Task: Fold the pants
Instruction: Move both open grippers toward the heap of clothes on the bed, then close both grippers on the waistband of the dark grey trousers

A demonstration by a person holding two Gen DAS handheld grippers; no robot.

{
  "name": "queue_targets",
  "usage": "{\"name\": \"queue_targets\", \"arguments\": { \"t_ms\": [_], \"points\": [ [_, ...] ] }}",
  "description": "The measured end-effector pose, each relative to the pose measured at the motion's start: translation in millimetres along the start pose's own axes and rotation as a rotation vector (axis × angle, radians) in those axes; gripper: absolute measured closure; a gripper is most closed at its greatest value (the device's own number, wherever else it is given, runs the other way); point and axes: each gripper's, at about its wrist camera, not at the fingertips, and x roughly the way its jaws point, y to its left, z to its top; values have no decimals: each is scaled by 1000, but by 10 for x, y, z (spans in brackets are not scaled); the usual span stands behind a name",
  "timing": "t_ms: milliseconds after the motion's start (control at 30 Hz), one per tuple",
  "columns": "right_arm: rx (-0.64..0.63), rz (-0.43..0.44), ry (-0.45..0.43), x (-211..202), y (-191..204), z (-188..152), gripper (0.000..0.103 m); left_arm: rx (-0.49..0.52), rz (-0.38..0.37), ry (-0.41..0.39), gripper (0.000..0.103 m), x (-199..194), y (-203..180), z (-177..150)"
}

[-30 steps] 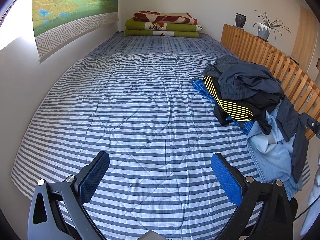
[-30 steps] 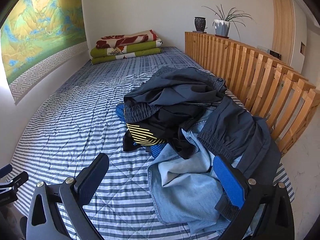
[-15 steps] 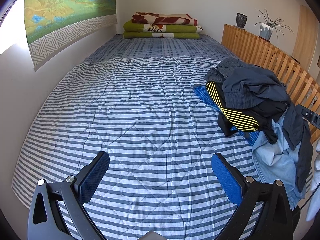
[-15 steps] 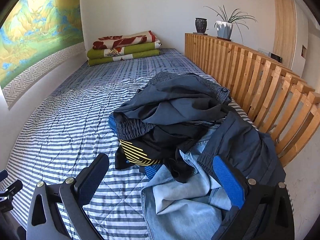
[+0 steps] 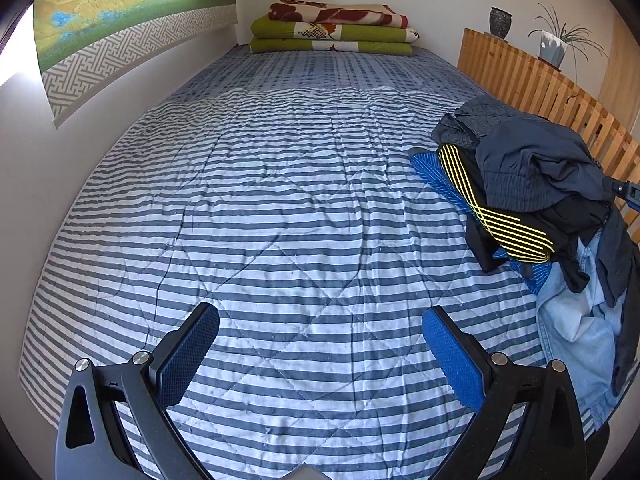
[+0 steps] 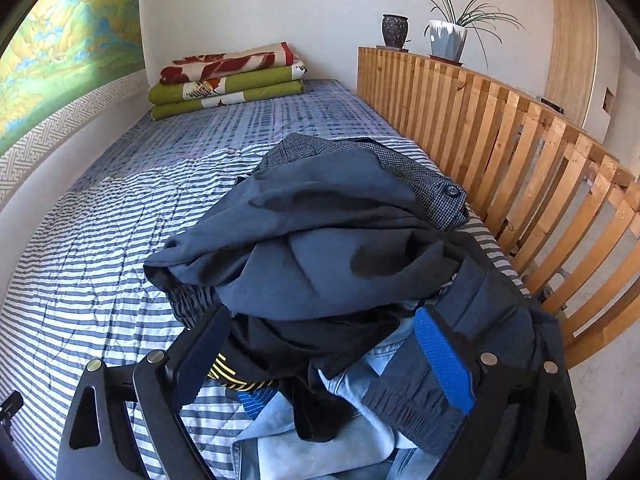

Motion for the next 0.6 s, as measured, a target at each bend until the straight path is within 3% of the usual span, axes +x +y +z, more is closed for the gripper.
{"name": "queue_targets", "arguments": {
  "t_ms": [367, 600],
  "points": [
    [16, 34, 50, 416, -12, 368, 12, -18, 13, 3, 1, 153, 65, 103],
    [25, 57, 106, 742, 53, 528, 12, -44, 9, 6, 9, 151, 176, 86]
  ]
}}
